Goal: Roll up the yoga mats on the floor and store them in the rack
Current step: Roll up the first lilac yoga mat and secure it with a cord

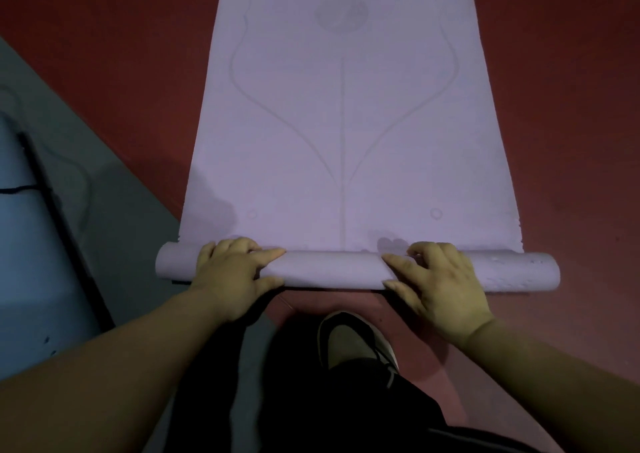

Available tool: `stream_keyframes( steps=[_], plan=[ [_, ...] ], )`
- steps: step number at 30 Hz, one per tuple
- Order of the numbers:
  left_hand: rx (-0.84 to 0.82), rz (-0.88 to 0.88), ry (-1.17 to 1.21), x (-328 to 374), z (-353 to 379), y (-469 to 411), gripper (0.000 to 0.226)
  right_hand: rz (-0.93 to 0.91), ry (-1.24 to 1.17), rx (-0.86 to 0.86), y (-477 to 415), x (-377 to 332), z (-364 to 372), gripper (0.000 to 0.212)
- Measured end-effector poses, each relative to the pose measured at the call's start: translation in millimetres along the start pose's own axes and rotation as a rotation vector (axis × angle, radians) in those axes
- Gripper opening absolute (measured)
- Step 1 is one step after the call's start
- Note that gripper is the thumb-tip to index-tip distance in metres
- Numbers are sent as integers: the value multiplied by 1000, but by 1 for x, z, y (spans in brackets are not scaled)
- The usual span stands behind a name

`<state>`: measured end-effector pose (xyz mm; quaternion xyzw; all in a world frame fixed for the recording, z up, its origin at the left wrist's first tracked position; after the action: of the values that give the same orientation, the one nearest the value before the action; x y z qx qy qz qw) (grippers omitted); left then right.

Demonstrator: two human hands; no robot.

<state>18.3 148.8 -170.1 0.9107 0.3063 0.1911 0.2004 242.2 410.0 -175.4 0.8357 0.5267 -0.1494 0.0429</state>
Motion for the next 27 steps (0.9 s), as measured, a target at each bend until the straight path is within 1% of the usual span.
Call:
stream_keyframes(
  steps=[2, 3, 5, 7, 9, 10, 11, 14, 17, 18, 20, 22, 25, 27],
  plan=[
    [-56, -2, 19, 0, -5, -4, 84, 14, 5, -2, 5, -1, 2, 48],
    [-73, -3, 16, 1, -6, -4, 80, 18, 4, -13, 5, 0, 4, 49],
    [-53, -6, -15, 3, -6, -3, 63, 24, -1, -51, 0, 3, 6, 51],
    [99, 0, -71, 10, -8, 4, 51, 26, -13, -89, -8, 6, 6, 52],
    [292, 24, -73, 16, -6, 17, 51, 25, -18, -126, -15, 8, 8, 53],
    [344, 33, -56, 18, -2, 22, 54, 22, -21, -141, -17, 10, 8, 53],
    [347, 27, -41, 19, 4, 26, 56, 19, -29, -155, -19, 11, 9, 54],
    [262, 8, -47, 20, 16, 27, 66, 14, -29, -194, -25, 11, 8, 54],
    [203, 16, -58, 13, 13, 19, 71, -16, 41, -157, -24, 5, 4, 53],
    [191, 17, -59, 11, 11, 16, 70, -17, 70, -125, -19, 2, 3, 52],
    [165, 11, -70, 6, 6, 6, 61, 3, 120, -57, -7, -5, 3, 52],
    [135, 13, -63, 4, 2, -1, 55, 28, 157, -30, 2, -8, 6, 57],
    [124, 40, -35, 1, -3, -7, 55, 43, 171, -55, -3, -5, 10, 59],
    [139, 45, -63, 2, -7, -6, 63, 35, 163, -99, -11, -1, 11, 61]
  ],
)
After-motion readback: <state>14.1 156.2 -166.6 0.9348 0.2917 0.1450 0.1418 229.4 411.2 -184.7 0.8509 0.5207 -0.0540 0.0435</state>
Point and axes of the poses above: each hand's wrist, its own y-axis away from the middle knuckle, its own z-axis out of the palm, x = y × z, the point moved 5 cm from there along -y, towards the middle knuckle, and after that the axes turned 10 degrees about z, right-handed, at the moved point
